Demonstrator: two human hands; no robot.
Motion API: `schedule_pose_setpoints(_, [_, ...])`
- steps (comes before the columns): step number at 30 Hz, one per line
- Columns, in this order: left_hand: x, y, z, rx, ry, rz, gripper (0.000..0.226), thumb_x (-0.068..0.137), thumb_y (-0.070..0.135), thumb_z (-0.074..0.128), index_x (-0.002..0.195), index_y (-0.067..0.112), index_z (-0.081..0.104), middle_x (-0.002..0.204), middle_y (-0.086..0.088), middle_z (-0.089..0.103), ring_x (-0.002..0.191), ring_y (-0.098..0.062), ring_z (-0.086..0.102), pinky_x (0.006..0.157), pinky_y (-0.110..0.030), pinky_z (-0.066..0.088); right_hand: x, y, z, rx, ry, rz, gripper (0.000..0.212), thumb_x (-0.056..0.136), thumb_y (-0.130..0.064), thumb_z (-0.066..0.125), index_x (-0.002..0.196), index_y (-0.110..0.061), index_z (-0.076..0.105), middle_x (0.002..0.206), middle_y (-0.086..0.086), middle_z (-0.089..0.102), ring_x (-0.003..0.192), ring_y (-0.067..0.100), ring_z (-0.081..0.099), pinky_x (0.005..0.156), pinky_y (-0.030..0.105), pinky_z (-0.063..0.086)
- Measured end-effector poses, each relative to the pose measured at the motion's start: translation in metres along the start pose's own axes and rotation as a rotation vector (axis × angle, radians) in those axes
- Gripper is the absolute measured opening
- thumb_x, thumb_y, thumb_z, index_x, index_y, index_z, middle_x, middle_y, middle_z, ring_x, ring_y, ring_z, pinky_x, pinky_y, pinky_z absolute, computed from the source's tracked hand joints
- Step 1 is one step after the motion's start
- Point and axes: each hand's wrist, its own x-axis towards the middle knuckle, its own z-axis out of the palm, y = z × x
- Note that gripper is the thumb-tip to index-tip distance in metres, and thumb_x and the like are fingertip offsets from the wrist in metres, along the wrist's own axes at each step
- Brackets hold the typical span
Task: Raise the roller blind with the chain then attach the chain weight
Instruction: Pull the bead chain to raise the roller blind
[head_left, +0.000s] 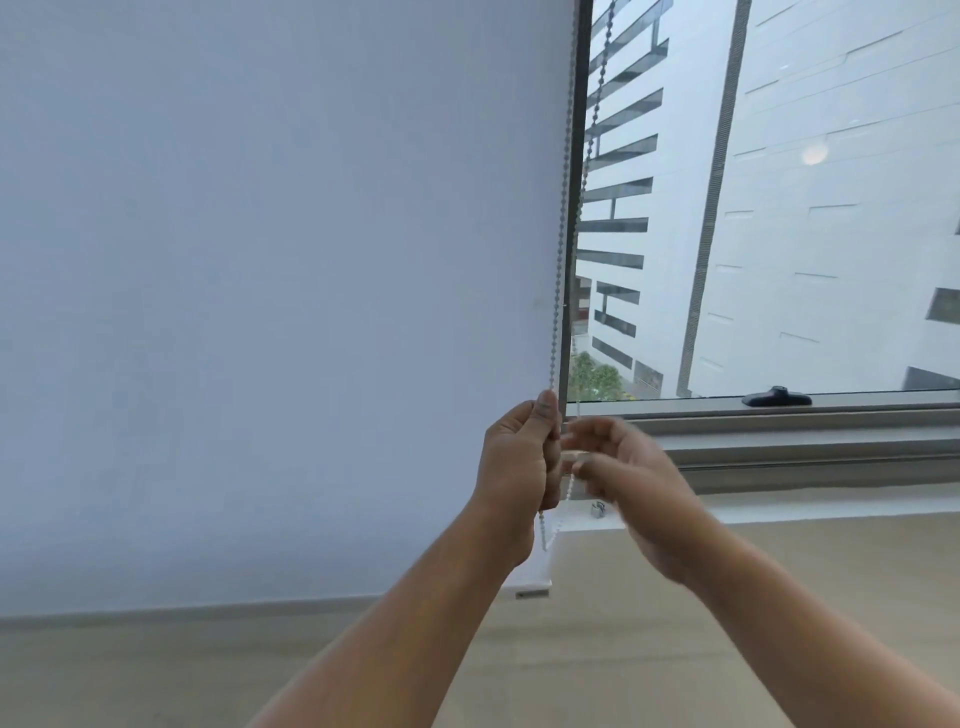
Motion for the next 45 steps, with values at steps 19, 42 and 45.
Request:
schedule_pose_setpoints(19, [0.02,0.13,0.032,0.281,0.041,0.364,0.041,0.104,0.035,0.034,0.102,0.009,0.066,0.089,-0.004,0.072,0.076,-0.014,0.069,0.064,-0.027,0.052,0.029,-0.093,0.06,0.645,-0.124,-0.209,0.031,0.1,-0.025,0.044,0.071,-0.02,0.056,0.047,-0.007,0.028,0.041,0.006,0.016,0.039,0.021,0.016])
schedule_pose_setpoints(42, [-0.006,-0.022,-0.005,0.248,0.095,-0.015,0.053,0.096,0.055,0.046,0.059,0.021,0.03,0.05,0.001,0.021,0.041,-0.011,0.015,0.04,-0.024,0.016,-0.044,0.08,0.059,0.563,-0.095,0.21,0.04,0.065,-0.043,0.08,0.071,-0.011,0.057,0.04,-0.003,0.028,0.029,0.005,0.019,0.035,0.012,0.018])
schedule_pose_setpoints(45, [-0.006,-0.017,-0.005,0.29,0.118,0.003,0.052,0.097,0.052,0.045,0.059,0.021,0.03,0.051,0.001,0.022,0.042,-0.012,0.015,0.043,-0.026,0.016,-0.043,0.073,0.052,0.356,-0.138,0.163,0.025,0.084,-0.03,0.056,0.073,-0.008,0.055,0.043,-0.003,0.04,0.033,0.008,0.029,0.036,0.019,0.023])
